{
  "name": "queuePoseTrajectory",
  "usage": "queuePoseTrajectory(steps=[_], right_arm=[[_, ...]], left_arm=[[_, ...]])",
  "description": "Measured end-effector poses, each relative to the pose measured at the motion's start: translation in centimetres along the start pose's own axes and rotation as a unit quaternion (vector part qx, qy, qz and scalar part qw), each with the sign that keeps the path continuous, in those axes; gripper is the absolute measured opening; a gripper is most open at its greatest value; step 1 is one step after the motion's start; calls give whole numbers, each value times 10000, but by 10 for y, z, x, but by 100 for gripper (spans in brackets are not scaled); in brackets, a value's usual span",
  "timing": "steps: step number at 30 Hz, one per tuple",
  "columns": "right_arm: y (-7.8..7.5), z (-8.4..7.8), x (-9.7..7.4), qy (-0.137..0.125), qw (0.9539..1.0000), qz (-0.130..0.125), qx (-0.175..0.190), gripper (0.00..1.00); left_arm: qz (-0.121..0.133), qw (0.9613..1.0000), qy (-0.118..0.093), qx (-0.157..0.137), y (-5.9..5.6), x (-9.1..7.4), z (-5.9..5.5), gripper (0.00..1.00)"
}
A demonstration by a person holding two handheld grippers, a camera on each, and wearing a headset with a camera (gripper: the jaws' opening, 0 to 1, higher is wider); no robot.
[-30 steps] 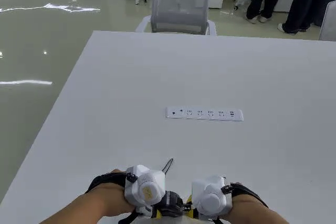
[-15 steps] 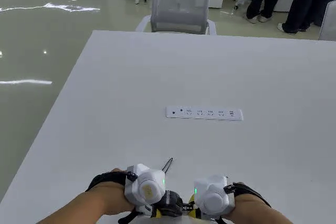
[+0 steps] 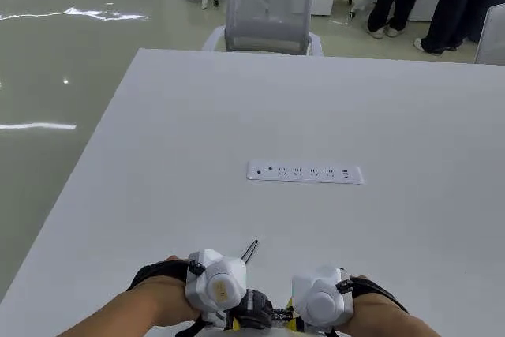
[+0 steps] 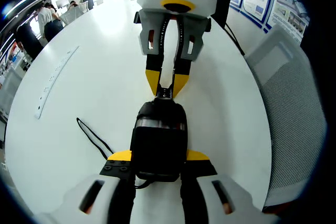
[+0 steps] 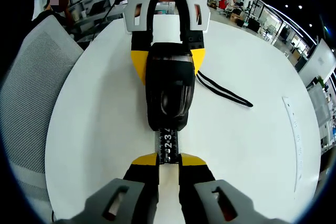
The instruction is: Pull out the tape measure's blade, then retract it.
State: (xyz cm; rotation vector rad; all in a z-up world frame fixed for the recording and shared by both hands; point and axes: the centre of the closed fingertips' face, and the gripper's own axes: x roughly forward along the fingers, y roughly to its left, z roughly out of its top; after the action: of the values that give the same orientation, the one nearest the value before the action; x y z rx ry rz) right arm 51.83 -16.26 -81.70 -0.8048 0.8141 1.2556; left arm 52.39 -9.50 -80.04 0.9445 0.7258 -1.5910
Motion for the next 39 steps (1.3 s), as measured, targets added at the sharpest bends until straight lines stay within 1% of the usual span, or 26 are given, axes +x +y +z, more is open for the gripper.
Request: queuePoseTrajectory(steps=[39], right_arm=[[0, -18, -9, 146, 9999, 30, 11, 11]], left_arm=[[-1, 10000, 7, -35, 0, 1, 0, 29]])
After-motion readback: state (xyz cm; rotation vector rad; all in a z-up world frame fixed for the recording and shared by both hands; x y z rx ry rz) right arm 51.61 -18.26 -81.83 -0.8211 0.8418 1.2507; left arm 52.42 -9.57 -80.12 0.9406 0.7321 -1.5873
